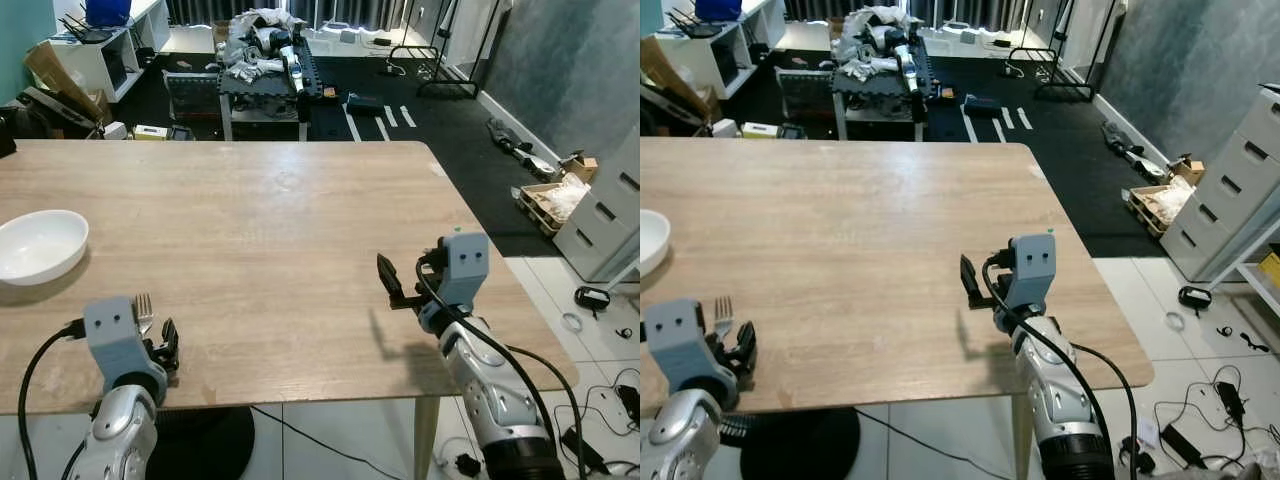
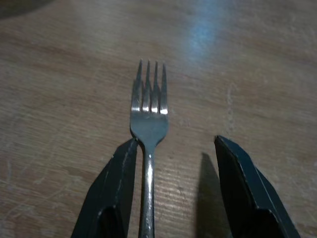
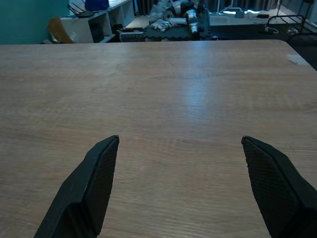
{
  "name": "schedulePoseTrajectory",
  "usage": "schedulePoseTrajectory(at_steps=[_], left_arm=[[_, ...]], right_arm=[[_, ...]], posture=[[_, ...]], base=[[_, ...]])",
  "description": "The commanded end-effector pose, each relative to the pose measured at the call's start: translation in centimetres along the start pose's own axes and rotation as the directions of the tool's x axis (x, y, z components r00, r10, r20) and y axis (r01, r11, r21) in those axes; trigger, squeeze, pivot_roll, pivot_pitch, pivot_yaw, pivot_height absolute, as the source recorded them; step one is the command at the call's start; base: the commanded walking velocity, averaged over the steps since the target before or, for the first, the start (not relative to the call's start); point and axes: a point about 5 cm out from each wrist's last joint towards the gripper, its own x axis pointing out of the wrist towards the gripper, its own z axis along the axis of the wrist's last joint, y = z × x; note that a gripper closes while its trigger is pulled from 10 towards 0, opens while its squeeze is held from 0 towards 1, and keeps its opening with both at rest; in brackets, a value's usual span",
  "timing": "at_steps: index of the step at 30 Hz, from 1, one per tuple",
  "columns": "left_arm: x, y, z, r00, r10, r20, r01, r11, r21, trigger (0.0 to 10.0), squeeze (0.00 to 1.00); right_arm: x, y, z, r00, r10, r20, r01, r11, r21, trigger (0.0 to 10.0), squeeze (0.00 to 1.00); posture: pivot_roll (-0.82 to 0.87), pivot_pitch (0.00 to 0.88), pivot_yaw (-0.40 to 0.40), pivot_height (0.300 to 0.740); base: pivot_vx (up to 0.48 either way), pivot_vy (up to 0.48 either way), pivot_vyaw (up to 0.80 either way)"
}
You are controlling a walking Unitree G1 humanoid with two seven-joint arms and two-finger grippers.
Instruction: Setting the table
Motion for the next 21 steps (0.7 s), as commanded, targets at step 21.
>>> schedulePoseTrajectory(at_steps=[21], left_arm=[[5.1, -1.5, -2.2, 0.952, -0.110, -0.285, 0.139, 0.987, 0.081, 10.0, 0.00]], right_arm=[[0.2, 0.7, -0.2, 0.999, 0.029, 0.016, -0.030, 1.000, 0.011, 10.0, 0.00]], posture=[[-0.01, 0.000, 0.028, 0.740]], base=[[0.000, 0.000, 0.00]])
